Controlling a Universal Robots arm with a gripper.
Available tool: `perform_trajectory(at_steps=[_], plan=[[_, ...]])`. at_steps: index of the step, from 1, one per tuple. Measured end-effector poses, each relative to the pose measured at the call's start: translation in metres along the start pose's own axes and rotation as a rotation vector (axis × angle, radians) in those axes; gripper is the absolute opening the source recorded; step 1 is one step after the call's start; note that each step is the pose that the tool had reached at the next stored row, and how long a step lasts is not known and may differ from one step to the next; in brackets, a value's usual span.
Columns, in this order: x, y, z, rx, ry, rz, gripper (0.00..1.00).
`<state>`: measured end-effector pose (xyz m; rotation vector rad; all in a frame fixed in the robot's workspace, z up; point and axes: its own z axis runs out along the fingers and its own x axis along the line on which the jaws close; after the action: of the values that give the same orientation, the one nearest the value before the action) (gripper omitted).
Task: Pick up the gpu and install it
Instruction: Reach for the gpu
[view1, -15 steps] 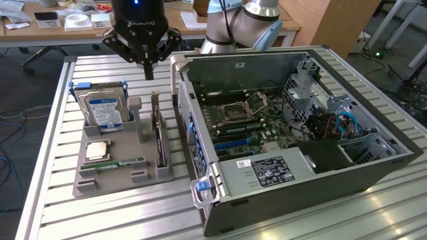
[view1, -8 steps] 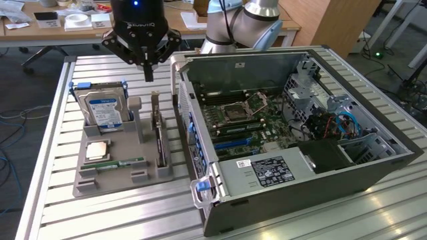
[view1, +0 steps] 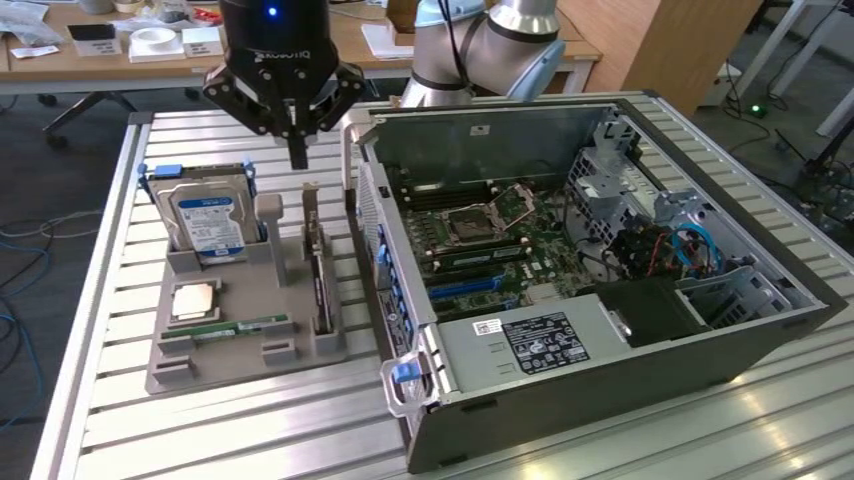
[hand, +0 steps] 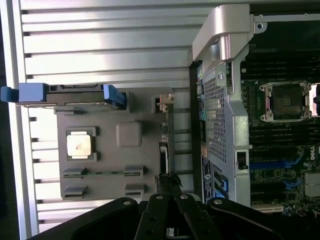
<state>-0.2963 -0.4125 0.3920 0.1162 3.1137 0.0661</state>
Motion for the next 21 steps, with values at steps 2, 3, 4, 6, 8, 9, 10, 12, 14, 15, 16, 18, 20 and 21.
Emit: perform_trajectory(at_steps=[2, 3, 4, 6, 8, 9, 10, 12, 14, 15, 16, 18, 20, 21], plan=[[0.0, -0.0015, -0.0001, 0.0001, 0.0, 0.0, 0.11], [0.0, -0.0022, -0.0001, 0.0, 0.0, 0.0, 0.11], [0.0, -0.0028, -0.0001, 0.0001, 0.0, 0.0, 0.11], [0.0, -0.0042, -0.0002, 0.0001, 0.0, 0.0, 0.11], [0.0, -0.0056, -0.0002, 0.0001, 0.0, 0.0, 0.11], [0.0, -0.0063, -0.0003, 0.0001, 0.0, 0.0, 0.11], [-0.001, -0.0069, -0.0003, 0.0001, 0.0, 0.0, 0.11], [-0.001, -0.0083, -0.0004, 0.0001, 0.0, 0.0, 0.11], [-0.001, -0.0095, -0.0004, 0.0001, 0.0, 0.0, 0.11], [-0.001, -0.0101, -0.0004, 0.0001, 0.0, 0.0, 0.11], [-0.001, -0.0108, -0.0005, 0.0001, 0.0, 0.0, 0.11], [-0.001, -0.0123, -0.0006, 0.0002, 0.0, 0.0, 0.11], [-0.001, -0.0139, -0.0006, 0.0001, 0.0, 0.0, 0.11], [-0.001, -0.0147, -0.0006, 0.0001, 0.0, 0.0, 0.11]])
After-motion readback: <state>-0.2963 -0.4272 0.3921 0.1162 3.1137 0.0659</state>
